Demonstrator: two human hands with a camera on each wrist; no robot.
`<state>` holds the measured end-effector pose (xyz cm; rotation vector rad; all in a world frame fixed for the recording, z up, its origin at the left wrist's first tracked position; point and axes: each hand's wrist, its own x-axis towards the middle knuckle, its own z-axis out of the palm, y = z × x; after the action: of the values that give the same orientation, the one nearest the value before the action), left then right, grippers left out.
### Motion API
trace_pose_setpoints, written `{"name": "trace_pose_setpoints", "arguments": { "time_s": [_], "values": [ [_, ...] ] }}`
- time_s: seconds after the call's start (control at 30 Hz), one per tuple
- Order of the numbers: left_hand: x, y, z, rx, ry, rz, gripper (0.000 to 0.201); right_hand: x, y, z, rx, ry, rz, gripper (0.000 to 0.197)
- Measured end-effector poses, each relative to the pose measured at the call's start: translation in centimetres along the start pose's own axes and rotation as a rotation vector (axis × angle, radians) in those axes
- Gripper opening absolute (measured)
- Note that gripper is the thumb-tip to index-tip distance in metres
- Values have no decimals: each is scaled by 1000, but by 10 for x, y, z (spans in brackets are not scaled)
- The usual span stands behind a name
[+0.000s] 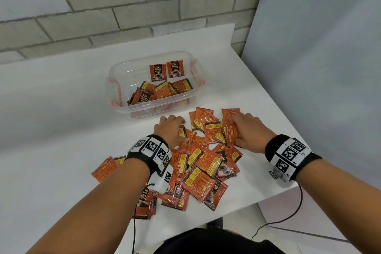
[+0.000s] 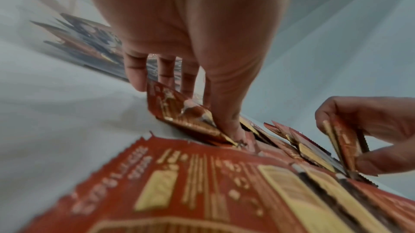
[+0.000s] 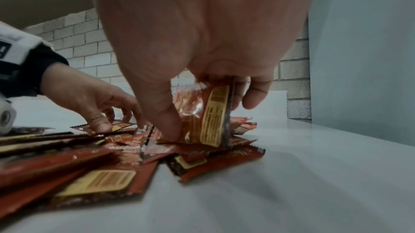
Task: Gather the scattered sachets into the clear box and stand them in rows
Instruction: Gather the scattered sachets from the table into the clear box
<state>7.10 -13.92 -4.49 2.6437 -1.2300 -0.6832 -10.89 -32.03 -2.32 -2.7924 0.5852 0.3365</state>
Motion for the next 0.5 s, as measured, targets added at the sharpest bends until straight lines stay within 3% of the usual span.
{"name": "trace_pose_setpoints", "arguments": {
  "time_s": [0.2,0.37,0.5],
  "values": [
    [1,0,1,31,-46,9,54,3,2,-1,91,-119,45,86],
    [3,5,-2,80,-70,-18,52,11,-1,7,210,-121,127,77],
    [2,3,-7,38,-81,-32,50,12,-1,11,200,-63,136,59]
  ]
}}
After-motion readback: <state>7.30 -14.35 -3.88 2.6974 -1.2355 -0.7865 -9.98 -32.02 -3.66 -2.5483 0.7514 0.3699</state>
